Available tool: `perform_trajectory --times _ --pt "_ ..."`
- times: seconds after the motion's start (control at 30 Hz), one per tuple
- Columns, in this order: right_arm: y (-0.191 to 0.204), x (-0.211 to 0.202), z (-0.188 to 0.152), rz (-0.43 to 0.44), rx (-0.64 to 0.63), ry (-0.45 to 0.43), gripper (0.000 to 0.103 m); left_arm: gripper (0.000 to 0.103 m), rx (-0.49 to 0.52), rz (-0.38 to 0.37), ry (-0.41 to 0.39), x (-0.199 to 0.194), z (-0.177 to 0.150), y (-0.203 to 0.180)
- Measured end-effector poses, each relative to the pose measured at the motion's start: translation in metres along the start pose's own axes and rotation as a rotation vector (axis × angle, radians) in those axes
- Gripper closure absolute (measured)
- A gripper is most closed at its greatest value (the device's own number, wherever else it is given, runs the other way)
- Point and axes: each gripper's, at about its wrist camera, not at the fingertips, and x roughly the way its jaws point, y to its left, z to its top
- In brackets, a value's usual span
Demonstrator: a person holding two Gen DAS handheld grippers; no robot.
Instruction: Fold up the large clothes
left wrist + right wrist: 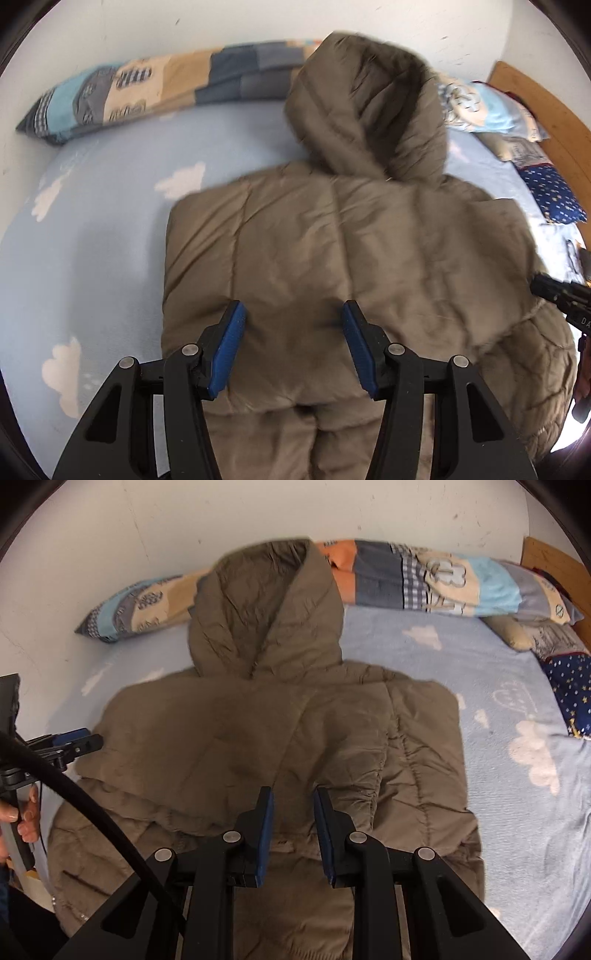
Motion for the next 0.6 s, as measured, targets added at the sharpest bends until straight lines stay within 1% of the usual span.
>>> perform_trajectory --times 0.07,0.13,0.23,0.33,0.43,0.5,0.6 --pt "-0.013 0.024 0.0 0.006 0.056 0.078 0.082 0.047 -0.024 -0.001 0.022 0.01 -0.002 0.006" --pt "-0.019 0.037 -0.002 0.029 0.111 0.104 0.082 0.046 -0.017 0.018 0.02 0.014 0.0 0.005" --pt "-0.014 0.047 -0.001 0.006 0.115 0.124 0.082 0.046 -0.012 0.057 -0.016 0.006 0.004 0.001" --pt "-0.006 0.039 0.005 -0.018 0.112 0.092 0.081 0.046 -0.008 0.074 -0.08 -0.018 0.001 -0.007" --pt "0.009 0.015 0.004 -0.007 0.078 0.04 0.081 0.046 0.003 0.092 -0.159 -0.049 -0.003 -0.015" --pt "0.02 -0.004 0.002 0.001 0.055 0.01 0.081 0.046 0.023 0.111 -0.215 -0.072 -0.01 -0.022" --pt "0.033 -0.03 -0.007 0.014 0.034 -0.029 0.081 0.046 0.074 0.152 -0.295 -0.109 -0.03 -0.036"
